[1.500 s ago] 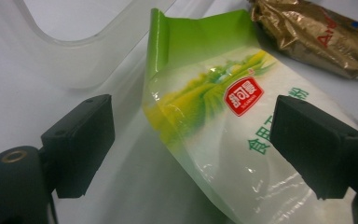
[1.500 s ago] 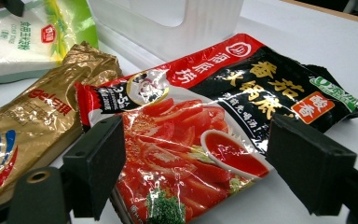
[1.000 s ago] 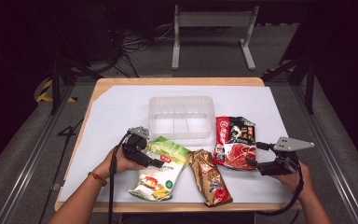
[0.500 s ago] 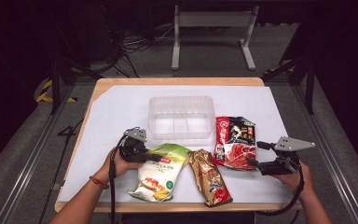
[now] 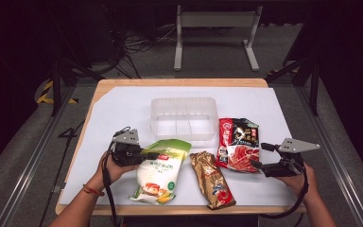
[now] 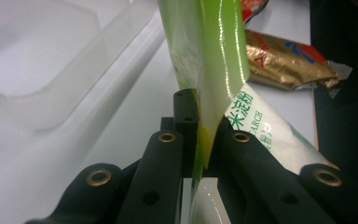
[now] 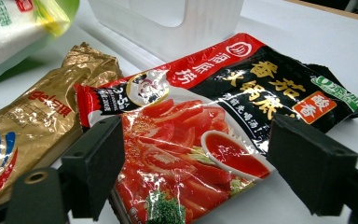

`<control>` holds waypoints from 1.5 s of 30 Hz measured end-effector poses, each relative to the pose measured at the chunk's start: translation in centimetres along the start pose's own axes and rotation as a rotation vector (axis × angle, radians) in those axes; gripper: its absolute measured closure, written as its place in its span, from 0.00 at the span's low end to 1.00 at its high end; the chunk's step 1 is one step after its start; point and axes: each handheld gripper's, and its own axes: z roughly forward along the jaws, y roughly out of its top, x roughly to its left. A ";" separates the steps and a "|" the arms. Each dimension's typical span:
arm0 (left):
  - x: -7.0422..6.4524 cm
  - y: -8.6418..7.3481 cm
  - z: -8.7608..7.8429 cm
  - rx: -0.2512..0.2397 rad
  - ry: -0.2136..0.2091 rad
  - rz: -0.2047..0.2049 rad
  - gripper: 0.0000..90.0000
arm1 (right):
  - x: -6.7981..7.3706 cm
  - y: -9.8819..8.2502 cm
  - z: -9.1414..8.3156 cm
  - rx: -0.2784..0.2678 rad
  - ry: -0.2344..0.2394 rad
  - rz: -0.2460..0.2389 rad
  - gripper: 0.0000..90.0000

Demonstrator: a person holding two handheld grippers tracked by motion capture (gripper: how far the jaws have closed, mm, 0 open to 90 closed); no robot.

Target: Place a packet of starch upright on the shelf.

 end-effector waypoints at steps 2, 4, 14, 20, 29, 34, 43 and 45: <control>-0.3 0.2 -0.5 -0.017 0.019 0.006 0.99 | 0.1 0.0 0.0 0.000 0.000 -0.004 0.23; -0.5 0.4 -1.1 -0.035 0.024 0.011 0.99 | 0.1 0.0 0.0 0.000 -0.002 -0.008 0.23; -2.7 2.0 -3.3 -0.160 0.075 0.100 0.99 | -0.4 0.0 -0.6 -0.031 -0.051 0.007 0.24; -3.2 2.6 -3.8 -0.198 0.115 0.101 1.00 | -0.4 -0.1 -0.5 -0.029 -0.060 0.014 0.24; -3.4 2.9 -4.7 -0.265 0.126 0.087 1.00 | -0.6 -0.1 -0.6 -0.038 -0.066 0.025 0.24; -3.6 3.6 -4.6 -0.281 0.147 0.090 1.00 | -0.6 -0.1 -0.6 -0.039 -0.066 0.024 0.24; -3.6 4.8 -5.0 -0.335 0.177 0.099 1.00 | -0.8 -0.1 -1.3 -0.079 -0.100 0.036 0.27; -3.7 5.1 -5.2 -0.346 0.181 0.096 1.00 | -0.8 -0.1 -1.3 -0.075 -0.103 0.033 0.27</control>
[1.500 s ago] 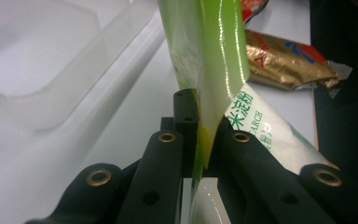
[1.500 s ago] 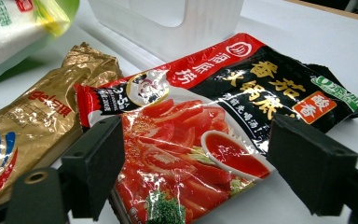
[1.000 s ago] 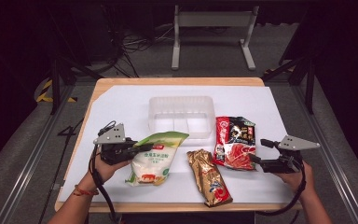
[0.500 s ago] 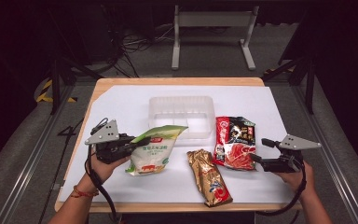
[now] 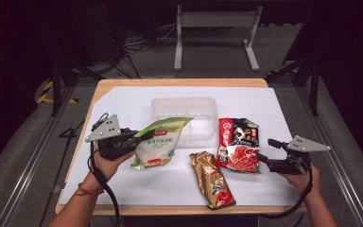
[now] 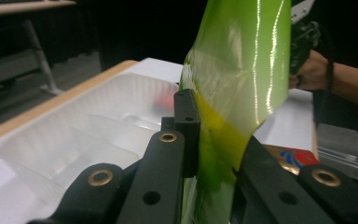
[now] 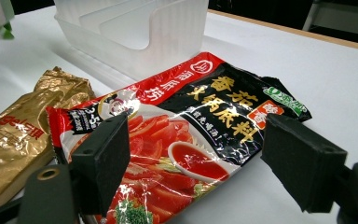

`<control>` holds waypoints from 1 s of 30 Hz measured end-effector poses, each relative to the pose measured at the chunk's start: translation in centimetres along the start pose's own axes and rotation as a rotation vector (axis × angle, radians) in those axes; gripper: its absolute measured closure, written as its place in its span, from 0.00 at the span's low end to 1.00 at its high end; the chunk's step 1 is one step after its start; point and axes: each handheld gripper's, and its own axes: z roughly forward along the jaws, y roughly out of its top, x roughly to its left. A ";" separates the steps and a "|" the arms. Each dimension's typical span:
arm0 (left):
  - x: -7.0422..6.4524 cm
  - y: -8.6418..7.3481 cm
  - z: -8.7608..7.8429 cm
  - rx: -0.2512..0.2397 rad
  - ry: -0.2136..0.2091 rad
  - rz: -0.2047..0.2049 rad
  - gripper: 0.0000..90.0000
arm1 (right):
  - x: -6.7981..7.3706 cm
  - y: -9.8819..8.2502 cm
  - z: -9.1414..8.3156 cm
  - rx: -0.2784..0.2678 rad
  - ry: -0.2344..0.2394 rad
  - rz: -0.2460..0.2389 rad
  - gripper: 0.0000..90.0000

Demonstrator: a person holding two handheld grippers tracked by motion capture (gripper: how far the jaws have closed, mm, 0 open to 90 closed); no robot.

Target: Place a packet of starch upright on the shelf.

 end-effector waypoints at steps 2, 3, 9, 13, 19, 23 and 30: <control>0.1 0.3 0.0 -0.015 0.011 0.002 0.99 | 0.1 0.0 0.0 0.004 -0.005 -0.008 0.27; 0.1 0.4 0.0 -0.020 0.018 -0.002 1.00 | 0.1 0.0 0.1 0.006 -0.008 -0.013 0.26; 0.9 1.0 0.4 -0.049 0.058 -0.014 1.00 | 0.3 0.0 0.3 0.021 -0.011 -0.026 0.26; 1.4 1.4 0.8 -0.061 0.079 -0.028 0.99 | 0.4 0.0 0.3 0.027 -0.018 -0.035 0.26; 1.9 2.2 1.2 -0.097 0.113 -0.035 1.00 | 0.4 0.0 0.4 0.030 -0.018 -0.036 0.26; 2.2 2.7 1.4 -0.107 0.134 -0.032 1.00 | 0.5 0.0 0.4 0.032 -0.019 -0.037 0.26; 3.3 3.1 2.6 -0.090 0.213 -0.055 1.00 | 0.5 -0.1 0.4 0.036 -0.023 -0.041 0.26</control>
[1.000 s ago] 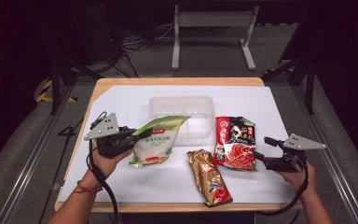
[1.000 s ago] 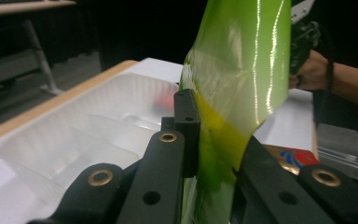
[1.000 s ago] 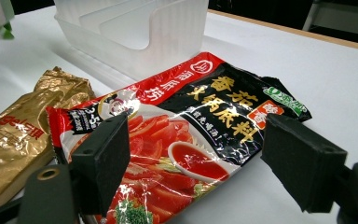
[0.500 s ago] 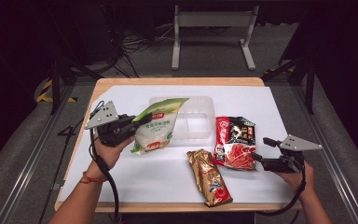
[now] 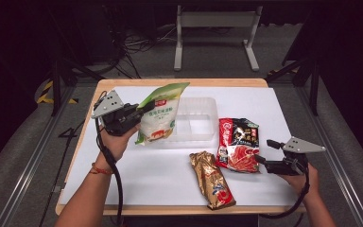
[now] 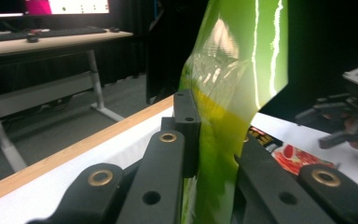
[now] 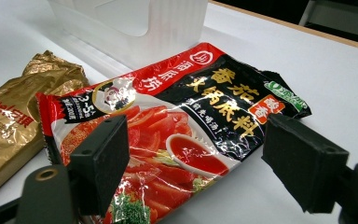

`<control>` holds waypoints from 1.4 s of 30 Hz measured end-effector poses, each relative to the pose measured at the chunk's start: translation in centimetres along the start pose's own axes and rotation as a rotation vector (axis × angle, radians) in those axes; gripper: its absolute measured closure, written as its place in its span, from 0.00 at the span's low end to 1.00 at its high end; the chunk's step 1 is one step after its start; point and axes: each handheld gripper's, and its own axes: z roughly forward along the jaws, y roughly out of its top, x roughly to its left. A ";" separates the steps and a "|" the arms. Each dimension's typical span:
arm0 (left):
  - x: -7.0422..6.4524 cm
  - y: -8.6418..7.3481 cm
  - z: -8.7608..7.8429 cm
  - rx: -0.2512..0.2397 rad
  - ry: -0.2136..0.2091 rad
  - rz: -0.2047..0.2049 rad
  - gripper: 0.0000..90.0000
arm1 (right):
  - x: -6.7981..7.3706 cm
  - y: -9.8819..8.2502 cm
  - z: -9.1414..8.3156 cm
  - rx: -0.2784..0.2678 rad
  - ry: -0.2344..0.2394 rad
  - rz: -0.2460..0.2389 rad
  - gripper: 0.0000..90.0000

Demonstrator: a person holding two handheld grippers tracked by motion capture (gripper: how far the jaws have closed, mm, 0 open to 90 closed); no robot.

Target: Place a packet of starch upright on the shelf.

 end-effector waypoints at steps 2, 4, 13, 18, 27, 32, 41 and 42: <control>0.3 0.0 0.6 0.006 0.010 -0.013 1.00 | 0.0 0.0 0.0 0.000 0.000 0.002 0.26; 0.6 -0.1 1.1 0.014 0.020 -0.023 1.00 | -0.1 -0.1 0.0 0.004 -0.002 0.005 0.26; 2.3 -1.0 3.4 0.027 0.084 -0.093 1.00 | -0.3 -0.1 0.0 -0.002 0.008 0.016 0.26; 2.6 -0.8 4.9 0.041 0.121 -0.090 1.00 | -0.2 -0.1 0.0 -0.001 0.007 0.010 0.26; 3.5 -0.8 5.8 0.066 0.208 -0.102 1.00 | -0.2 -0.1 0.0 -0.001 0.008 0.012 0.26; 4.0 -0.8 5.4 0.052 0.221 -0.120 1.00 | -0.2 -0.2 0.0 0.001 0.008 0.014 0.26; 4.1 -0.1 7.2 0.060 0.278 -0.112 1.00 | -0.1 -0.1 0.1 0.009 0.005 0.009 0.26; 4.1 -0.2 7.5 0.062 0.279 -0.115 1.00 | -0.1 -0.2 0.1 0.007 0.006 0.010 0.26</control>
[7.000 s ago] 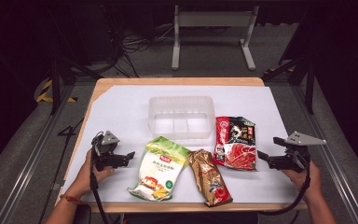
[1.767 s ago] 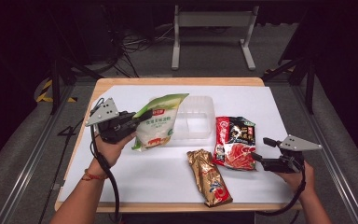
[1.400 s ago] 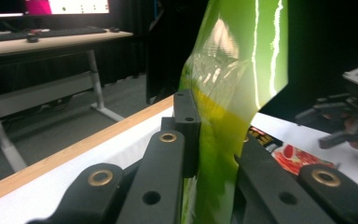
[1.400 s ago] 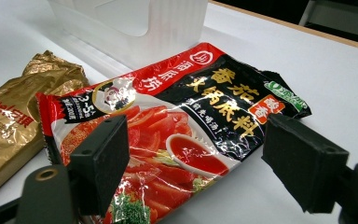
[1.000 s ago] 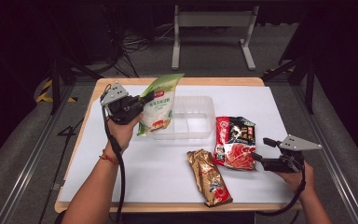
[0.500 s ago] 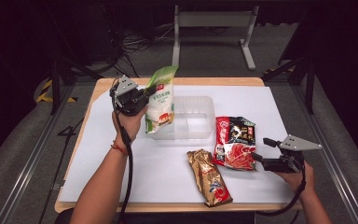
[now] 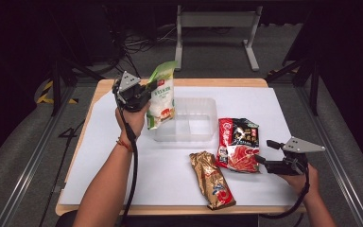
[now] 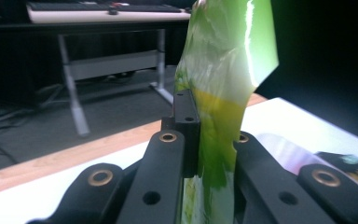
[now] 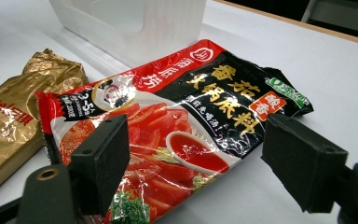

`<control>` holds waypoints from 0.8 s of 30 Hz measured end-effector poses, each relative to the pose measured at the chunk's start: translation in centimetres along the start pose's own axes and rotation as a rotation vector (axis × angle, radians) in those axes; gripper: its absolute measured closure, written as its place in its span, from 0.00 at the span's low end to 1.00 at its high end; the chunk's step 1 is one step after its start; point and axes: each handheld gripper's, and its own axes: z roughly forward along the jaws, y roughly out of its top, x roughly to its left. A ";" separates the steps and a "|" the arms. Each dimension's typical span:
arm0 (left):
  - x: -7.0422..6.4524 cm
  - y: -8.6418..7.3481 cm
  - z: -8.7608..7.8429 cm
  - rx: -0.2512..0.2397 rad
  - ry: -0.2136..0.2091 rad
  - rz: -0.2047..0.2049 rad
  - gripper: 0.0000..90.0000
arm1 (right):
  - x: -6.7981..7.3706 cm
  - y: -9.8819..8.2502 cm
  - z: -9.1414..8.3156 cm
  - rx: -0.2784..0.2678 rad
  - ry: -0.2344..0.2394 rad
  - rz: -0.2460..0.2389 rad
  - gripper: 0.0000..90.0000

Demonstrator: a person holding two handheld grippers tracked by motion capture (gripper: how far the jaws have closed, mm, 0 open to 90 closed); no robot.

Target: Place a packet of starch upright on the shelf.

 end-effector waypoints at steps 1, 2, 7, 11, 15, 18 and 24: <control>0.0 0.0 0.0 0.000 0.000 0.000 1.00 | 0.0 0.0 0.0 0.000 0.000 0.000 0.26; 0.0 0.0 0.3 0.005 0.011 0.000 1.00 | 0.0 0.0 0.0 0.000 0.000 -0.001 0.26; 0.0 -0.4 1.7 0.018 0.051 0.004 1.00 | 0.0 0.0 0.0 0.000 -0.001 -0.001 0.26; 0.3 -0.5 2.2 0.014 0.068 -0.012 1.00 | 0.0 -0.1 0.0 0.003 -0.003 0.001 0.26; 0.1 -0.6 2.6 0.010 0.089 0.003 0.99 | 0.1 -0.1 0.2 0.010 -0.003 -0.004 0.26; 0.0 -1.0 2.7 0.001 0.092 0.008 0.99 | 0.1 0.0 0.1 0.008 -0.003 -0.008 0.26; -0.6 -2.0 2.8 0.000 0.065 0.030 0.99 | 0.1 -0.1 0.1 0.008 -0.002 -0.006 0.26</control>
